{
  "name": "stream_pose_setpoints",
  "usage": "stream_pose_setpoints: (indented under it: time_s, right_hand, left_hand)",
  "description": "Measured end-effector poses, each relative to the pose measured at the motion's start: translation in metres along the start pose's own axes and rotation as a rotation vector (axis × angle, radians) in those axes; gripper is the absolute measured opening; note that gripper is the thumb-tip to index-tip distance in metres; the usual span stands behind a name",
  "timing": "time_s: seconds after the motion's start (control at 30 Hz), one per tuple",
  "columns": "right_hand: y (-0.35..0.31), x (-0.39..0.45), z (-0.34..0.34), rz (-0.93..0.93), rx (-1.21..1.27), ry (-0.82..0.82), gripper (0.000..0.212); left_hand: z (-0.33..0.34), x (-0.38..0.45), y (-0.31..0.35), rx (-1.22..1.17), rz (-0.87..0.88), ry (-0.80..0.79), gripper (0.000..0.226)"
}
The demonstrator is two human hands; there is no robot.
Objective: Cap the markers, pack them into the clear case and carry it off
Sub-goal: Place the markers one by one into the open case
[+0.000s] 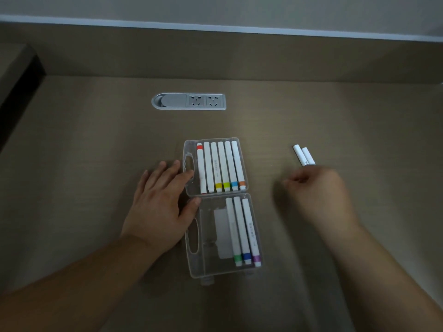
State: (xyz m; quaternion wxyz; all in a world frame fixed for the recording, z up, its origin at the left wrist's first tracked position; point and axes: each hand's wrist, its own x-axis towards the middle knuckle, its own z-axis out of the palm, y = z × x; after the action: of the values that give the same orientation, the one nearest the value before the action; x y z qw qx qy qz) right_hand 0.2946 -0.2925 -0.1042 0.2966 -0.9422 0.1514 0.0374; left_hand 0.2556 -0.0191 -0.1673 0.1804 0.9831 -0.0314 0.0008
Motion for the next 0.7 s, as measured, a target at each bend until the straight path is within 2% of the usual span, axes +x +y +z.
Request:
stream_pose_setpoints:
  time_s: [0.1,0.2,0.37,0.43,0.63,0.7]
  right_hand:
    - [0.01,0.029,-0.009,0.059,-0.076,0.081,0.012]
    - [0.014,0.048,-0.008,0.067,-0.242,0.068,0.016]
    - [0.01,0.054,0.0,0.0,-0.308,0.048,0.029]
    - [0.01,0.052,0.004,-0.024,-0.324,0.018,0.028]
    - [0.002,0.043,0.014,-0.035,-0.309,-0.108,0.025]
    - [-0.002,0.04,0.012,-0.035,-0.152,-0.159,0.022]
  left_hand:
    - [0.0,-0.001,0.0,-0.004,-0.004,-0.005,0.064]
    - [-0.001,-0.001,0.0,-0.01,-0.002,-0.007,0.064]
    - [-0.001,-0.001,0.0,-0.008,0.001,-0.011,0.065]
    - [-0.001,-0.001,-0.001,-0.007,0.001,-0.013,0.065]
    - [0.0,-0.001,-0.001,-0.007,-0.003,-0.003,0.063]
    - [-0.001,-0.001,-0.001,-0.009,-0.002,-0.002,0.064]
